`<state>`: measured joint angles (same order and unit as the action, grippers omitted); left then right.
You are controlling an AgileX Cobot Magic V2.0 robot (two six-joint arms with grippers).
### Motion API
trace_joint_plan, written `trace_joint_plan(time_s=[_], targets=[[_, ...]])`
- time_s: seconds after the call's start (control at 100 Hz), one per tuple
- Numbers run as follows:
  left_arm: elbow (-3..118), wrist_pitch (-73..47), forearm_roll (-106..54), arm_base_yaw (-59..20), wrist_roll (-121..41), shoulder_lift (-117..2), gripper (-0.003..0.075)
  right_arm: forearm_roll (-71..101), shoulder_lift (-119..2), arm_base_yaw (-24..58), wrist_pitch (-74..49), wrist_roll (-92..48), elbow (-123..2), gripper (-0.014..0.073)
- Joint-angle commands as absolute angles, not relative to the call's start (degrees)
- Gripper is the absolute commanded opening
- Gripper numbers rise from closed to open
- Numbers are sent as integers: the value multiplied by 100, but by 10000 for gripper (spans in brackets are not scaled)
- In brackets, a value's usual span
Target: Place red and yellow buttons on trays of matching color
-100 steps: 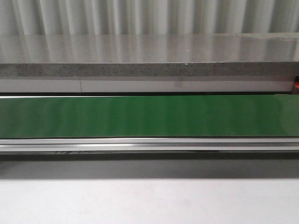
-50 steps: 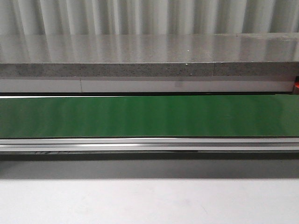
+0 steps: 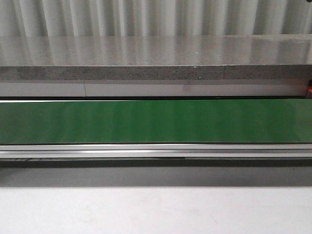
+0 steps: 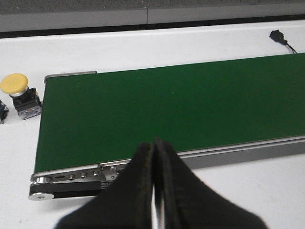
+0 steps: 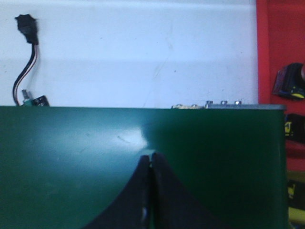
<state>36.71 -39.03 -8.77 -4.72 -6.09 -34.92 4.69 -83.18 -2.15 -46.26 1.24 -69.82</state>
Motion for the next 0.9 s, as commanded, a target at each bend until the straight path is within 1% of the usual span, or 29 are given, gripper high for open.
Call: trace_joint_plan(time_s=[0.0, 0.42, 0.68, 0.89], targets=[[3824, -3535, -975, -517, -605, -3479, -20, 451, -7641, -133, -4220, 63, -6713, -67], [3824, -3535, -975, -517, -605, -3479, -20, 451, -4582, -82, -3696, 58, -4655, -67], [3824, -3535, -975, -517, -605, -3479, -20, 451, -2693, -82, -3731, 58, -3740, -67], [3824, -3479, -975, -517, -605, -3479, -20, 451, -1643, -82, -3854, 58, -3271, -67]])
